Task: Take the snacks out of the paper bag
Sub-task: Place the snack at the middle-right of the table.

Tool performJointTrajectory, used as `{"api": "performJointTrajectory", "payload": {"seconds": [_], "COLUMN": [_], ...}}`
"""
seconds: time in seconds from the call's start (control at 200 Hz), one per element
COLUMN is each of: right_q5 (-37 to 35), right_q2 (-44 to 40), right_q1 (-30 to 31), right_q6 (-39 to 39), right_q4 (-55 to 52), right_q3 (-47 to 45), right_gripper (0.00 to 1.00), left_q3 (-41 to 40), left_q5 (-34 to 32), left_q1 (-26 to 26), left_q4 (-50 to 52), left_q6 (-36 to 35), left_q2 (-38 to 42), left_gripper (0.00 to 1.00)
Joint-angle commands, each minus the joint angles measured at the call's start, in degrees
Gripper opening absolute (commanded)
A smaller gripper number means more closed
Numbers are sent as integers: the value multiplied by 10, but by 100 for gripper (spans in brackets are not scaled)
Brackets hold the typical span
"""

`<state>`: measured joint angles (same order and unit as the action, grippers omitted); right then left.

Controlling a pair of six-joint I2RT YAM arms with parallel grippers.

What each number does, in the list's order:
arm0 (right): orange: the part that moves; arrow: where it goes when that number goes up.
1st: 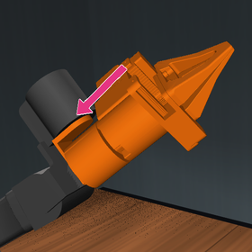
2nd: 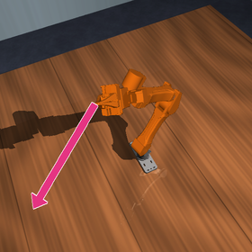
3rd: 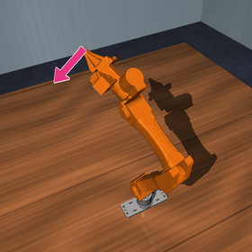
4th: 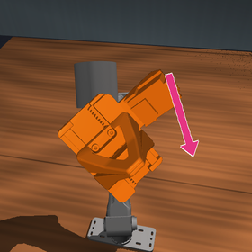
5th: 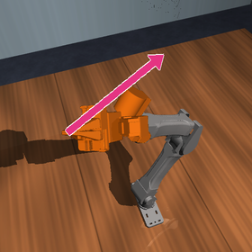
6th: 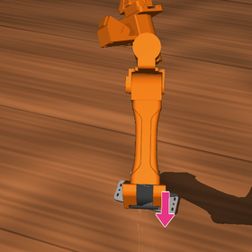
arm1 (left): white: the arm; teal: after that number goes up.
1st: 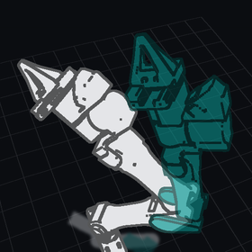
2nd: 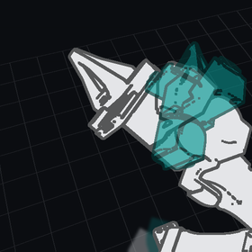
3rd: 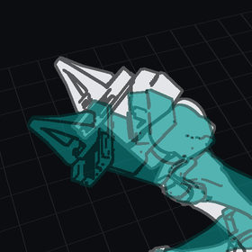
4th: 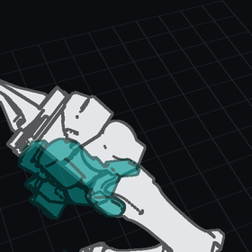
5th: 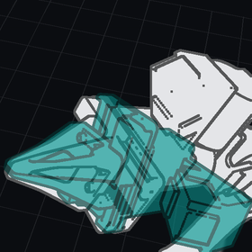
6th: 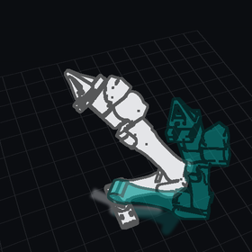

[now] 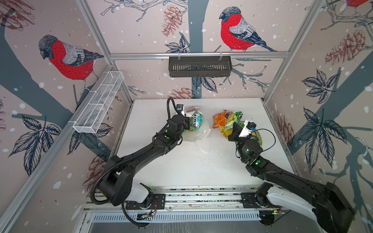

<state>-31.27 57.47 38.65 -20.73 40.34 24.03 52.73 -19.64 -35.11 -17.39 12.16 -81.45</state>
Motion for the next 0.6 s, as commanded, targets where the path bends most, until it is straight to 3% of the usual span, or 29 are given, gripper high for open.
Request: {"api": "performJointTrajectory", "payload": {"seconds": [0.0,0.235,0.59], "right_q5": [33,110,113], "right_q2": [8,36,127], "right_q1": [-24,-84,-143], "right_q6": [-46,-67,-86], "right_q4": [-25,-62,-112], "right_q3": [6,21,66], "right_gripper": [0,0,0], "left_q3": [-2,-2,-4], "left_q5": [-5,3,6], "left_q1": [0,0,0], "left_q4": [3,2,2], "left_q6": [7,8,7], "left_q2": [2,2,1], "left_gripper": [0,0,0]}}
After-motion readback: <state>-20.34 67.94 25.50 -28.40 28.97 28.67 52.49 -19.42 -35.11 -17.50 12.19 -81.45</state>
